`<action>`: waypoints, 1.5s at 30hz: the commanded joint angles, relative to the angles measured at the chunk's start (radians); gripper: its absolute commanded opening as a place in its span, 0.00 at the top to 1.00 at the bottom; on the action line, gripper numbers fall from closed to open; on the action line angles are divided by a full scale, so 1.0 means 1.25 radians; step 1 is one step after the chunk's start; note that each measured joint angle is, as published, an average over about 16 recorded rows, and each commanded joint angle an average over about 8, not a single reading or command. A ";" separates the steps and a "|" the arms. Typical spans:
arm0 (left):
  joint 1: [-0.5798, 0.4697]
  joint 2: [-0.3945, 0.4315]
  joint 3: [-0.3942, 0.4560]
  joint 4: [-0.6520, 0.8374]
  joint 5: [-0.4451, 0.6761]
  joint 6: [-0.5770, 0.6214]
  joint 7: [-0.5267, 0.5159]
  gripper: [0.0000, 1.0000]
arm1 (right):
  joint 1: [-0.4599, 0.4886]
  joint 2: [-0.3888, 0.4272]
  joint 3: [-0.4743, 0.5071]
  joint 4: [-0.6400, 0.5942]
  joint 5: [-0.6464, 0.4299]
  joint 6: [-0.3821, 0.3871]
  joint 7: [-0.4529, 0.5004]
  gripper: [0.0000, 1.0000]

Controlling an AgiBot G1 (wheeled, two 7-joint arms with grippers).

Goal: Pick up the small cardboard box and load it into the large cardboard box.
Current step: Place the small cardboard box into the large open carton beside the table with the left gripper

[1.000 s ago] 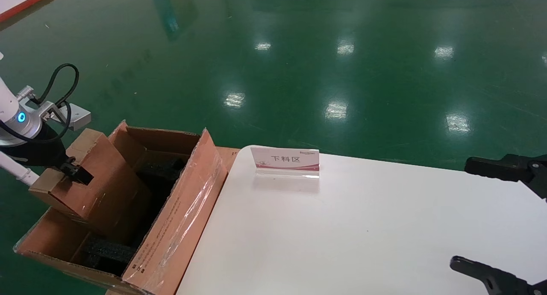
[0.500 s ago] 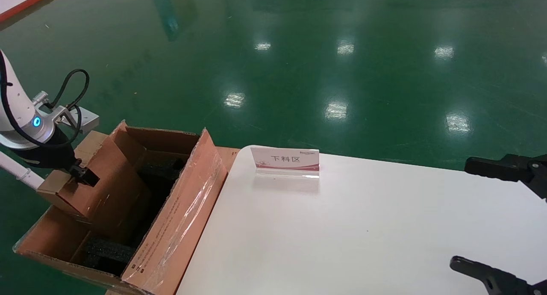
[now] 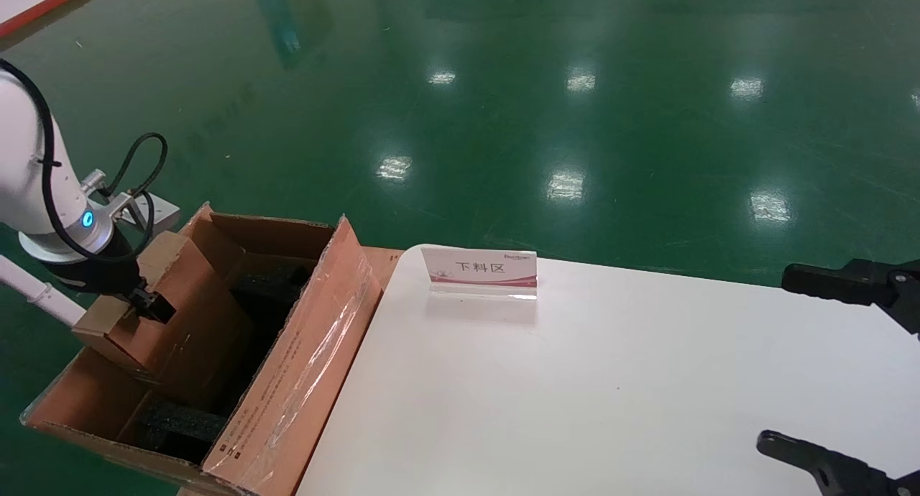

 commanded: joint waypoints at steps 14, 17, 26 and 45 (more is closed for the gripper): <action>0.040 0.027 0.010 0.014 0.007 -0.005 -0.036 1.00 | 0.000 0.000 -0.001 0.000 0.000 0.000 0.000 0.00; 0.045 0.032 0.012 0.019 0.010 -0.005 -0.044 1.00 | 0.000 0.000 -0.001 0.000 0.000 0.000 0.000 0.00; 0.062 0.048 0.014 0.034 0.016 -0.016 -0.074 1.00 | 0.000 0.000 -0.001 0.000 0.001 0.000 0.000 0.00; 0.095 0.088 0.018 0.056 0.040 -0.056 -0.131 1.00 | 0.000 0.001 -0.002 0.000 0.001 0.001 -0.001 0.00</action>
